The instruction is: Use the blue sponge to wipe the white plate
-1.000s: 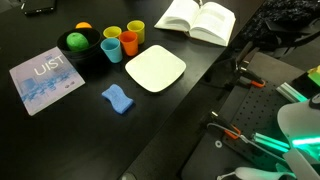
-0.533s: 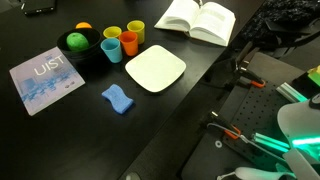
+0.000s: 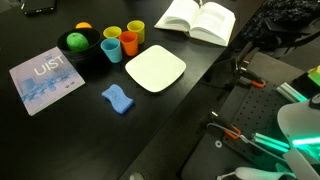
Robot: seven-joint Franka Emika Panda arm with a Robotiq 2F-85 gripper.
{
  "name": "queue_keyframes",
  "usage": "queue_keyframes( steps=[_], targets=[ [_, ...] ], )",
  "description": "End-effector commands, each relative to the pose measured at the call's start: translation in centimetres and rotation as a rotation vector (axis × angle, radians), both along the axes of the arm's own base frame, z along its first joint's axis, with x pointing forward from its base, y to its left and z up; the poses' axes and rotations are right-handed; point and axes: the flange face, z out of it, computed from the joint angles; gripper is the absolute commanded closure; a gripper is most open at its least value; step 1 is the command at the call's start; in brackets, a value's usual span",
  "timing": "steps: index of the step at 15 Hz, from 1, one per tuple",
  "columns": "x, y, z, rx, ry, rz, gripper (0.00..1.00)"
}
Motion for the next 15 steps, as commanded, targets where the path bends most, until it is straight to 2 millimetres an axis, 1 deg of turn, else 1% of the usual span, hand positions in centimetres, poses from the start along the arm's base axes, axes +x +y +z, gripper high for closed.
queue_keyframes(
  steps=[1, 5, 9, 12, 15],
  targets=[
    [1.0, 4.2, -1.0, -0.005, -0.009, 0.1, 0.0],
    [2.2, 9.2, -1.8, -0.023, -0.038, 0.204, 0.0],
    [3.9, 13.8, -3.0, -0.082, -0.145, 0.301, 0.0],
    [5.4, 16.3, -4.6, -0.11, -0.226, 0.338, 0.0],
    [6.9, 18.0, -7.1, -0.122, -0.257, 0.358, 0.0]
  ],
)
